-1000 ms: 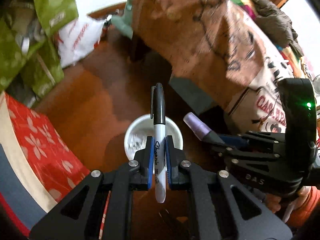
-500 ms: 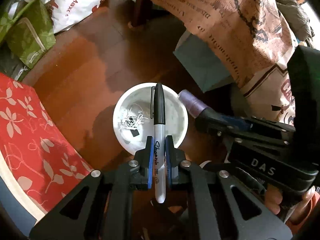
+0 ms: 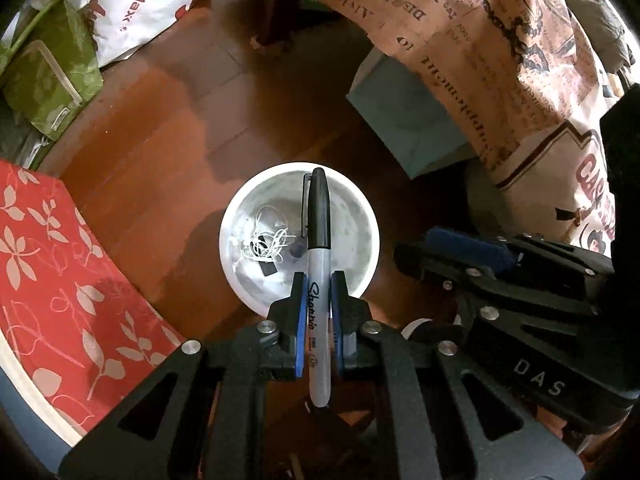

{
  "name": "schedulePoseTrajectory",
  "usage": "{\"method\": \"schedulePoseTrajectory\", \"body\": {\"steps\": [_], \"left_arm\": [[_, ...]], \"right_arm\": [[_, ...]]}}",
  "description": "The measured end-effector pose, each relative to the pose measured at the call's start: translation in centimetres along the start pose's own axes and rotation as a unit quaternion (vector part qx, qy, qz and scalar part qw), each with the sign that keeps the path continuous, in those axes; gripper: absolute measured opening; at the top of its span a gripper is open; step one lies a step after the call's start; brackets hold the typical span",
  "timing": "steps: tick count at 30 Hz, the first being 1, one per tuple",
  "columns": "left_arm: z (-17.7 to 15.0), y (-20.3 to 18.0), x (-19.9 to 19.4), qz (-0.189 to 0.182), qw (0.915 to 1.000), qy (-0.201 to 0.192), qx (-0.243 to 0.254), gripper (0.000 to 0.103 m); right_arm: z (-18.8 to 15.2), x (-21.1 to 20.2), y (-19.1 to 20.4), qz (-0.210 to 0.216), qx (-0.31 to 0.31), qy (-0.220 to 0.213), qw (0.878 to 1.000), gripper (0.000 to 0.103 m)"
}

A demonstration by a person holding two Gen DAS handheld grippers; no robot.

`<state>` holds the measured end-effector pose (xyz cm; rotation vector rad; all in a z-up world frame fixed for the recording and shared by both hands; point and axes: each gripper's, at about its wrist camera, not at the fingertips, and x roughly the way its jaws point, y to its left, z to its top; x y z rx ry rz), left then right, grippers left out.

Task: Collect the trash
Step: 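Open both grippers to drop the Sharpie and spray bottle into the bin, then move both tools back toward the items on the duvet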

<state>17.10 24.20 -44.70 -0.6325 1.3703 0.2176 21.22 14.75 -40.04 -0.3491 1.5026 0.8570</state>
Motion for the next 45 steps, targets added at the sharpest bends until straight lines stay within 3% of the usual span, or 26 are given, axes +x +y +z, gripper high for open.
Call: {"method": "schedulePoseTrajectory", "body": {"steps": [5,12,20,28,34,38,45], "left_arm": [[0.4,-0.4,-0.1,0.002,1.0,0.0,-0.002,0.012],[0.6,-1.0,-1.9,0.016,0.9997,-0.017,0.006,0.014],[0.3,-3.2,-7.9,0.033,0.9956,-0.083,0.026,0.015],[-0.1,-8.2,-14.6,0.044,0.9836,-0.166,0.056,0.023],[-0.7,-12.3,-18.9,0.044,0.971,-0.216,0.093,0.041],[-1.2,-15.9,-21.4,0.044,0.9592,-0.249,0.126,0.043],[-1.4,-22.5,-23.9,0.048,0.9387,-0.293,0.175,0.06]], "right_arm": [[0.0,-0.6,-0.5,-0.012,0.01,-0.005,1.0,0.026],[-0.4,-3.1,-0.9,0.004,0.016,-0.031,0.999,0.026],[-2.0,-8.1,-0.6,-0.008,-0.024,-0.08,0.997,0.026],[-3.1,-15.8,-1.9,-0.016,-0.023,-0.166,0.986,0.026],[-4.9,-21.9,-3.0,-0.04,-0.028,-0.242,0.969,0.027],[-6.7,-25.9,-4.4,-0.052,-0.017,-0.298,0.953,0.061],[-9.3,-31.1,-8.3,-0.078,0.01,-0.349,0.934,0.064]]}}
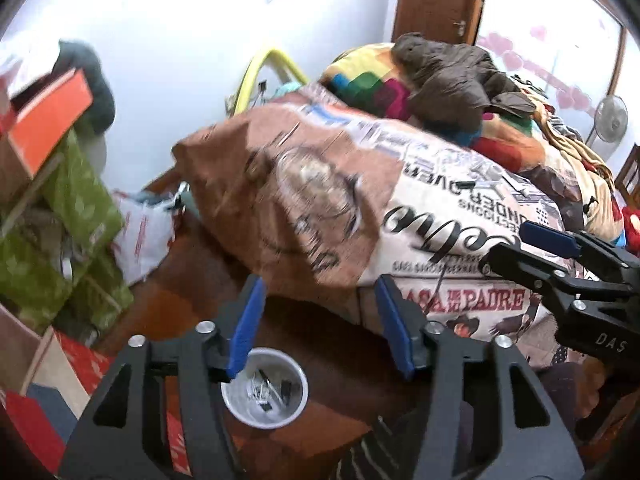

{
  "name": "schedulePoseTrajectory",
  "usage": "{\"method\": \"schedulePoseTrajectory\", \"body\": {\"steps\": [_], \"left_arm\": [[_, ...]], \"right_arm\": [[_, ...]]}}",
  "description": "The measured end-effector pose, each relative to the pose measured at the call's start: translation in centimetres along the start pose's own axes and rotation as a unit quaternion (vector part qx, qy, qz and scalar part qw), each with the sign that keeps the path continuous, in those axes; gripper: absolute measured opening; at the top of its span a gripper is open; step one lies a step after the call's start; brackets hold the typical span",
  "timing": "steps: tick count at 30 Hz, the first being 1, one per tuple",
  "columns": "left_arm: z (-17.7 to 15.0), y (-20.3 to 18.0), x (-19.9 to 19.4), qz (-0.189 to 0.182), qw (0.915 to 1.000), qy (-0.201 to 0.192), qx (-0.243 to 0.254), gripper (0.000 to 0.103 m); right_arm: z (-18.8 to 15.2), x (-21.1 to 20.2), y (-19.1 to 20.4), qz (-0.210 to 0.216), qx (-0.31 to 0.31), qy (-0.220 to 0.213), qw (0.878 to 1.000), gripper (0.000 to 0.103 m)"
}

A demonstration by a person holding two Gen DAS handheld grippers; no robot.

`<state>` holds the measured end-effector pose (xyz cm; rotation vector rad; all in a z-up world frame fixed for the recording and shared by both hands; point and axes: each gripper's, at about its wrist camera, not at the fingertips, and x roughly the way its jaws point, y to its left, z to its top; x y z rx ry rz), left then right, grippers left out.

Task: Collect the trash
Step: 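Move both tools back toward the items on the duvet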

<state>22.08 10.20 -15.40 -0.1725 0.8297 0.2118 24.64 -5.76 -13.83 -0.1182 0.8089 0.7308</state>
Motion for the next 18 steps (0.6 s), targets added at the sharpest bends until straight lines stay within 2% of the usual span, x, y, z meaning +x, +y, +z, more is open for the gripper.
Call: {"method": "schedulePoseTrajectory", "body": {"steps": [3,8,12,18], "left_arm": [[1.1,-2.5,0.0,-0.009,0.9997,-0.006,0.02,0.061],[2.9,-7.5,1.0,-0.044,0.9976,-0.012,0.051,0.061],[4.3,-11.7,2.9,-0.075,0.9947,-0.005,0.07,0.061],[6.3,-16.0,5.9,-0.111,0.9907,0.008,0.079,0.061]], "right_arm": [[0.1,-1.3,-2.5,-0.019,0.011,-0.012,1.0,0.064],[0.0,-3.5,-6.6,-0.06,0.021,-0.028,0.998,0.064],[-0.2,-4.7,-10.1,-0.093,0.028,-0.034,0.995,0.064],[-0.6,-5.1,-15.6,-0.127,0.047,-0.032,0.99,0.064]]}}
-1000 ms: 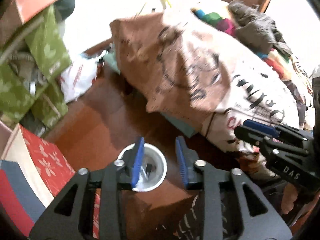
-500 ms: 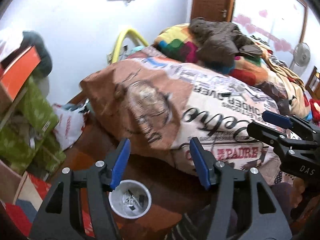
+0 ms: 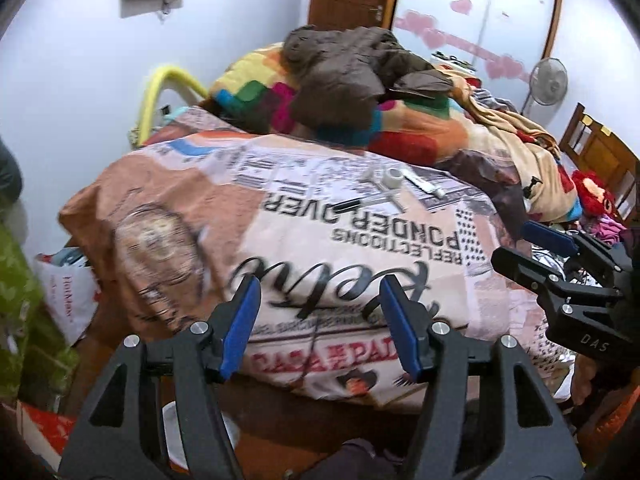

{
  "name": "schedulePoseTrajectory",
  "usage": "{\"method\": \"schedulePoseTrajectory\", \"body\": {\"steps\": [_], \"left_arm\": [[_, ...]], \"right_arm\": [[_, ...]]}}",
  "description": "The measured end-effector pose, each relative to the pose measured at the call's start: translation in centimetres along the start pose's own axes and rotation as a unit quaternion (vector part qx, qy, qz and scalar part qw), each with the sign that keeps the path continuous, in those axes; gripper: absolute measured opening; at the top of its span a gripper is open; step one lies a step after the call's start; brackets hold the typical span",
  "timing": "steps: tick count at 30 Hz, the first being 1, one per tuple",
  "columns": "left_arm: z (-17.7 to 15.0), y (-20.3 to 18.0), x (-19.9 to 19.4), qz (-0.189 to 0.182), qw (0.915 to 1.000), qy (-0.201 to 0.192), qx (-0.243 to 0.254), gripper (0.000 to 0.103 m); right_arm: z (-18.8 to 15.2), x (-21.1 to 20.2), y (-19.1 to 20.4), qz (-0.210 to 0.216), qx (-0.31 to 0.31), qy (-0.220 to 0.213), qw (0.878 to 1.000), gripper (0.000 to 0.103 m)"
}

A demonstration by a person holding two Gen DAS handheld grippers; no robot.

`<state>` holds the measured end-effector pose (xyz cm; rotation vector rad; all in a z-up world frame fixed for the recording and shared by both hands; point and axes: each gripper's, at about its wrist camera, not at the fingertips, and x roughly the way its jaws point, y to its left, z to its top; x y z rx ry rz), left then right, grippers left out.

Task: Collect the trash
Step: 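Move both tools back toward the items on the duvet, then grasp the clear pen with the left gripper while the right grasps the white tube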

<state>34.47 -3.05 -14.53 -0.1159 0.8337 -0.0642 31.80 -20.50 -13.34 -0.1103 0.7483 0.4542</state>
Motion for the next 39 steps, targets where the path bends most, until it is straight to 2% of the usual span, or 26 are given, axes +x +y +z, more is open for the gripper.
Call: {"method": "schedulePoseTrajectory", "body": {"steps": [3,10,13,19,27,31,33,35,37,39], "left_arm": [[1.3,-1.1,2.5,-0.027,0.9995,0.015,0.006,0.061],[4.2,-3.7,9.9,-0.054,0.9966,0.054,0.031,0.061],[5.3,-4.2,13.6,-0.085,0.9929,0.079,0.028,0.061],[7.0,-4.3,20.3,-0.065,0.9915,0.102,0.049,0.061],[8.4,-4.9,25.2,-0.033,0.9871,0.117,0.104,0.061],[8.9,-5.8,26.9,-0.028,0.983,0.121,0.135,0.061],[9.0,-6.3,27.5,-0.023,0.9808,0.117,0.155,0.061],[9.2,-6.7,28.0,-0.001,0.9792,0.105,0.173,0.06],[9.3,-6.7,28.3,-0.007,0.9791,0.101,0.176,0.057],[9.4,-6.6,28.6,-0.016,0.9791,0.105,0.173,0.045]], "right_arm": [[0.2,1.0,-2.8,-0.015,0.013,0.006,1.0,0.064],[0.6,4.7,-8.4,-0.031,0.042,0.03,0.998,0.064],[0.7,7.1,-10.4,-0.012,0.041,0.041,0.998,0.064],[1.0,13.1,-14.8,0.003,0.066,0.086,0.994,0.064],[2.7,19.0,-18.1,-0.01,0.065,0.106,0.992,0.064],[3.7,20.2,-17.9,-0.012,0.048,0.099,0.994,0.064],[3.9,20.8,-17.0,-0.021,0.021,0.1,0.995,0.058],[3.8,21.3,-16.2,-0.036,-0.009,0.097,0.995,0.052],[3.6,21.3,-15.2,-0.052,-0.038,0.086,0.994,0.051],[3.5,21.3,-14.9,-0.055,-0.045,0.084,0.994,0.047]]}}
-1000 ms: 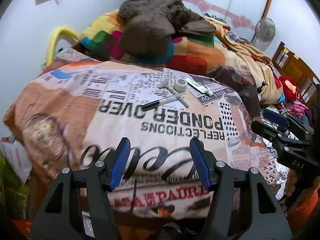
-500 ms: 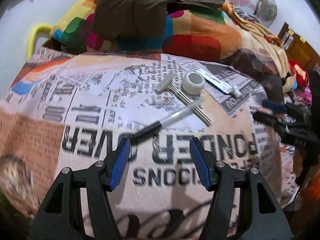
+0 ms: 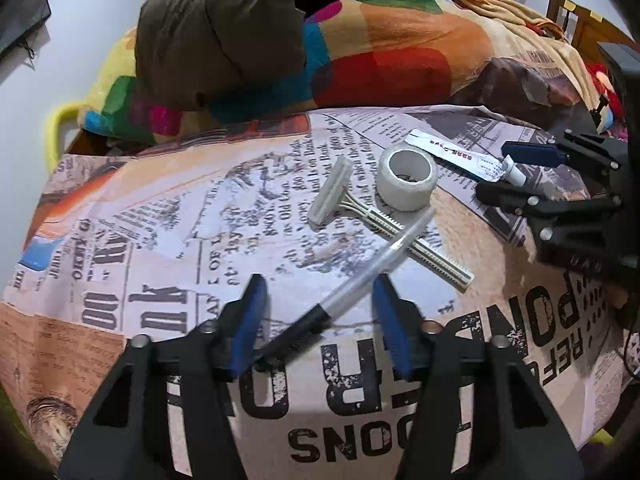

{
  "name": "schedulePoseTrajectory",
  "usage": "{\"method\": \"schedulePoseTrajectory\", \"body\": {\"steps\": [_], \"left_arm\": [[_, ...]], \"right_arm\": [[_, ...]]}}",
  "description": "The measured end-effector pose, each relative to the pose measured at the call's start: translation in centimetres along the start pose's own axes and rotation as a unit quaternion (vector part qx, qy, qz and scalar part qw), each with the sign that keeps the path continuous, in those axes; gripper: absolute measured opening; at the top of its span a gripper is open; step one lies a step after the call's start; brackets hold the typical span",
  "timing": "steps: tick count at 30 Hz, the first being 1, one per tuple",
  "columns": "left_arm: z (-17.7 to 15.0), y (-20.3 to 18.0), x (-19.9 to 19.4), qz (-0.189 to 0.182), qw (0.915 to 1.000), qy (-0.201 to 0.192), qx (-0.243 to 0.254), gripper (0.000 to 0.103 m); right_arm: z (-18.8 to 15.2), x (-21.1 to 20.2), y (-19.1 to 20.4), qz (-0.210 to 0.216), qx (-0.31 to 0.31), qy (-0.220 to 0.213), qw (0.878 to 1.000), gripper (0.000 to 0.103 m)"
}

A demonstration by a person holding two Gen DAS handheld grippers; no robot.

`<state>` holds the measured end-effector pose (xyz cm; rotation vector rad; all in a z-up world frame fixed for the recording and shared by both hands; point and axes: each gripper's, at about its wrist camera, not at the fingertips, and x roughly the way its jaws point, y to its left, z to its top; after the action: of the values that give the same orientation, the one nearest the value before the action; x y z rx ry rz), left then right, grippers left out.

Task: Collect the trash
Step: 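Grasp the clear pen with the left gripper while the right grasps the white tube, then carry the clear pen and white tube with both grippers toward the white bin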

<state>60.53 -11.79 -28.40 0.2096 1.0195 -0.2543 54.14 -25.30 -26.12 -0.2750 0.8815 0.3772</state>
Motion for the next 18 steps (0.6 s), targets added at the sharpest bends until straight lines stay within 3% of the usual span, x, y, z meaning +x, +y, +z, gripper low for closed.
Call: {"method": "schedulePoseTrajectory", "body": {"steps": [3,5,9,14,18], "left_arm": [[0.1,0.4,0.4,-0.022,0.9997,0.004,-0.006,0.034],[0.2,0.5,0.4,-0.026,0.9996,0.003,-0.012,0.033],[0.0,-0.1,0.0,-0.032,0.9995,0.006,-0.006,0.008],[-1.0,-2.2,-1.8,-0.025,0.9995,-0.007,0.018,0.008],[-1.5,-2.5,-3.9,-0.038,0.9991,-0.016,0.001,0.008]], "right_arm": [[0.0,-0.1,-0.5,0.025,0.021,0.003,0.999,0.033],[-0.1,-0.1,-0.4,0.019,0.023,0.002,1.0,0.028],[-0.5,-0.5,-0.5,0.009,0.031,0.003,0.999,0.022],[-1.6,-2.1,-0.1,-0.009,0.041,-0.007,0.999,0.016],[-2.2,-2.7,0.1,-0.006,0.051,0.002,0.999,0.016]]}}
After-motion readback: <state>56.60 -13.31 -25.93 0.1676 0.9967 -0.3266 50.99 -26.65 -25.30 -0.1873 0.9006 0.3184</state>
